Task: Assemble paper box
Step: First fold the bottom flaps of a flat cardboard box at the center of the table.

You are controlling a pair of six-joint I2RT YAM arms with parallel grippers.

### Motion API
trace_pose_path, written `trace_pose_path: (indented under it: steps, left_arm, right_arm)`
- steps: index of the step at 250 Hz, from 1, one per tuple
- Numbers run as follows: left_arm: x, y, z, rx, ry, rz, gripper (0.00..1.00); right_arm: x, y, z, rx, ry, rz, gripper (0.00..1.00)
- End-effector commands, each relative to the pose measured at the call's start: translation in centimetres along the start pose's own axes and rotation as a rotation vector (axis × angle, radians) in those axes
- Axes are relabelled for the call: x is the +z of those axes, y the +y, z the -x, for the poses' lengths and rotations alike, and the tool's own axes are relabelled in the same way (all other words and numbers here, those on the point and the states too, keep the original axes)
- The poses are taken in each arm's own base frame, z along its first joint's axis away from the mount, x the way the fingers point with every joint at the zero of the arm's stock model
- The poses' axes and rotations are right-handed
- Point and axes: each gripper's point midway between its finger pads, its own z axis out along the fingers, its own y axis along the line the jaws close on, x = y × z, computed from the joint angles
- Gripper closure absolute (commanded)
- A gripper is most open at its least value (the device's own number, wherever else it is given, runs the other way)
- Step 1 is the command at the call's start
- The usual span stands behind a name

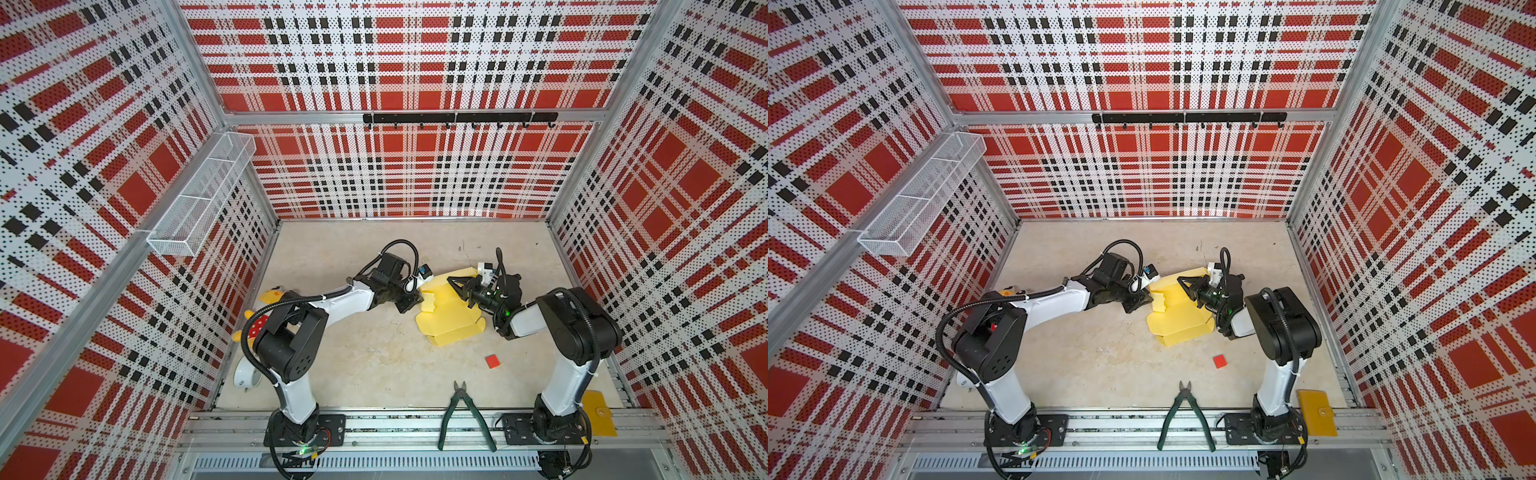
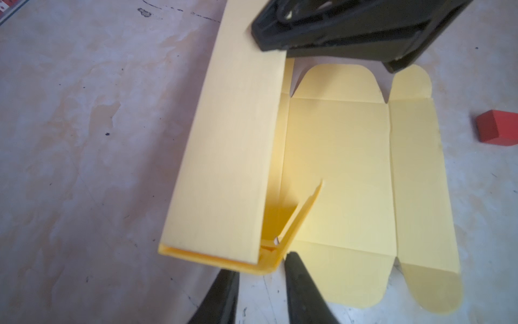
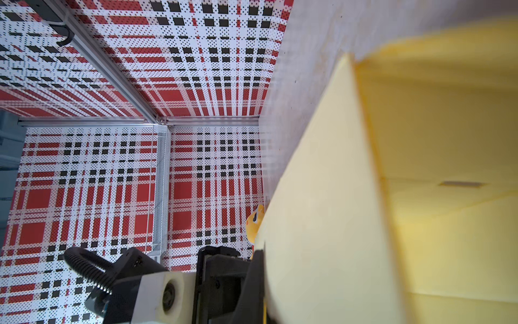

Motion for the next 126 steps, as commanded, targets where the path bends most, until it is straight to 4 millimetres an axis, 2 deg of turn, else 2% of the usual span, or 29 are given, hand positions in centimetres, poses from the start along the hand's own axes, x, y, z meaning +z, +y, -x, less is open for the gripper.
trace_pose_path:
  steps: [1,69,126]
  left_arm:
    - [0.2,1.1,3.6,-0.005,-0.149,0.089,0.67]
    - [1.3,-0.3,4.5,-0.007,-0.285,0.096,0.68]
    - [1.6,-0.5,4.4,-0.025,-0.377,0.139,0.71]
  right_arm:
    - [-1.0,0.6,0.2,-0.015,-0.058,0.013,1.0]
    - [-2.8,-1.2,0.3,0.055,-0.159,0.006,1.0]
    - [-3.6,-1.5,0.2,0.068,-0.201,0.0,1.0]
